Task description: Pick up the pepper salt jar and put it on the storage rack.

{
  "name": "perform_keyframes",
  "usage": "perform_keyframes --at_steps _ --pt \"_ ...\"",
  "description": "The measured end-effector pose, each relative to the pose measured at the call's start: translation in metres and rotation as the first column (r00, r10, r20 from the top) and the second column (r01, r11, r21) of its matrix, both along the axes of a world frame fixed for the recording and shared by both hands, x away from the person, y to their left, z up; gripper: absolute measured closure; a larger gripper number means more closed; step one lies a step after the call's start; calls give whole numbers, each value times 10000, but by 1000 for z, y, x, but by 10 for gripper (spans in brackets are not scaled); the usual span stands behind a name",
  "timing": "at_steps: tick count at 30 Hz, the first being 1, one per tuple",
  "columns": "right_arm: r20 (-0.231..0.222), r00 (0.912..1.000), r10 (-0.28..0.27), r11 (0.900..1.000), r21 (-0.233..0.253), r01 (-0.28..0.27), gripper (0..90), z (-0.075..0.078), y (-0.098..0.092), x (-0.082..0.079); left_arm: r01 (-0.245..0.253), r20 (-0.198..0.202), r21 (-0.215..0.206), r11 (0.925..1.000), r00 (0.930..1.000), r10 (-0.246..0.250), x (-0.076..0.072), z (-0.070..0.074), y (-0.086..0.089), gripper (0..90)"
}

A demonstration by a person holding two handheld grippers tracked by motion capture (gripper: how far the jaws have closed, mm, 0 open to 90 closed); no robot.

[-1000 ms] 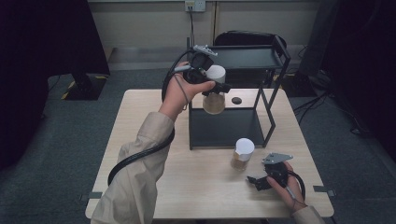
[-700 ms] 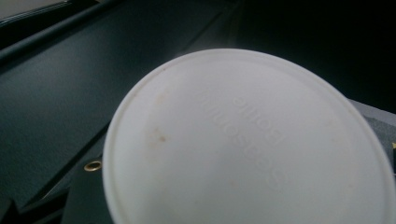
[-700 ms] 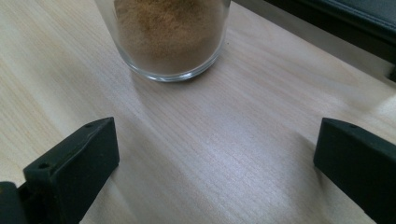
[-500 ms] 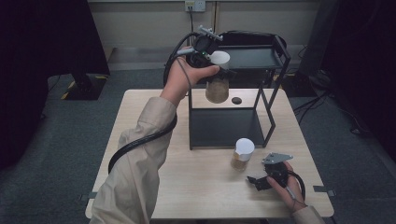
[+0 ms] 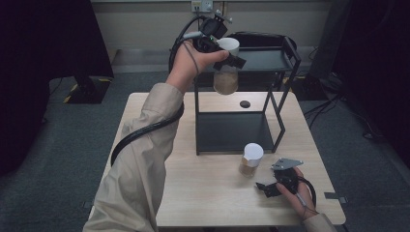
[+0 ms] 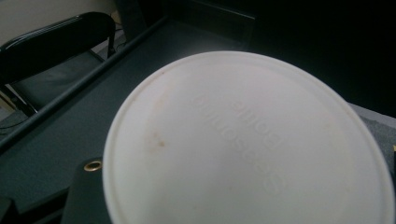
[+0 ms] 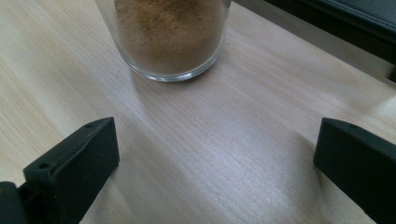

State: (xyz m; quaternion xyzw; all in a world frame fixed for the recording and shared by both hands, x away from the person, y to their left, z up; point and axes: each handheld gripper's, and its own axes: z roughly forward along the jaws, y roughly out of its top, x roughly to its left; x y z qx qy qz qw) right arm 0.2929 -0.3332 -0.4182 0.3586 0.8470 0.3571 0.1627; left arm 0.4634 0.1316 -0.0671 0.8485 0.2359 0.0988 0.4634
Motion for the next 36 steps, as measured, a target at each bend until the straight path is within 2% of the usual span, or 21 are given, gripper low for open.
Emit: perform_keyframes --at_steps 12,19,26,30,33,36 --pt "14 10000 26 10000 -2 -26 0 0 0 0 -151 19 75 9999 9999 151 14 23 -7 343" --pt "14 10000 40 10000 -1 -40 0 0 0 1 -513 123 135 9986 9986 512 28 32 -14 344" --pt "12 10000 55 10000 -3 -55 0 0 -1 1 -972 244 112 9952 9950 969 41 30 -19 344" --pt "12 10000 55 10000 -4 -55 0 0 -1 1 -1315 34 33 9913 9913 1315 51 25 -17 343" --pt "13 10000 55 10000 -4 -55 0 0 -1 1 -1520 85 188 9882 9884 1519 55 23 -18 343" --pt "12 10000 56 10000 -5 -56 0 0 -1 1 -1688 -35 99 9856 9856 1689 58 19 -15 343"
